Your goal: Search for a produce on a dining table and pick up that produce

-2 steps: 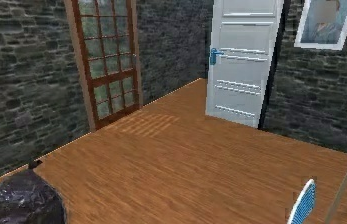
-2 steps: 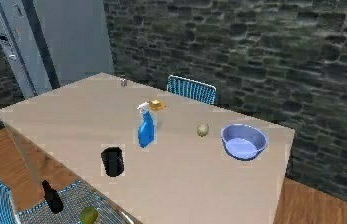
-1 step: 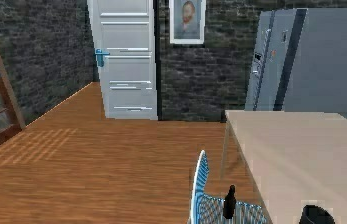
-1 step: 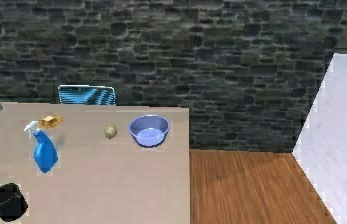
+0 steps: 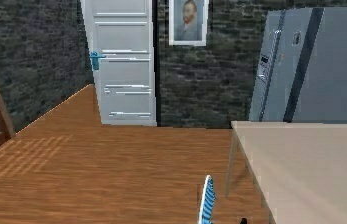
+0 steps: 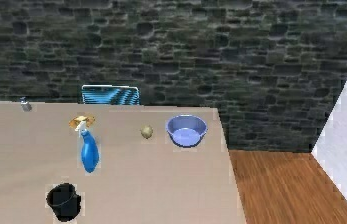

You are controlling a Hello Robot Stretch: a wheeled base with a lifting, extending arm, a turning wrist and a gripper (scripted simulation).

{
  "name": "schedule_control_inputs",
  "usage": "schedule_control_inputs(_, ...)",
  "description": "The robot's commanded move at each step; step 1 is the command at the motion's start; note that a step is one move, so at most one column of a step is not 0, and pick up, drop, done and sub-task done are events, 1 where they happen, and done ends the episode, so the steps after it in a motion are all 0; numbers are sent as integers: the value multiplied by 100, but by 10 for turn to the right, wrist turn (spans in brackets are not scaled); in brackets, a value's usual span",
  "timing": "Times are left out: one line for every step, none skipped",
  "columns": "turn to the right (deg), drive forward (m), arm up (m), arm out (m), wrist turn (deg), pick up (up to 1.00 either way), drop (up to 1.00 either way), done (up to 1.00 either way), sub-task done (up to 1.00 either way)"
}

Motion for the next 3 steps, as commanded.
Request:
schedule_control_inputs(-450,0,0,0,0,0,0,0,0)
schedule_control_inputs(-450,0,0,0,0,0,0,0,0)
schedule_control_inputs(-330,0,0,0,0,0,0,0,0)
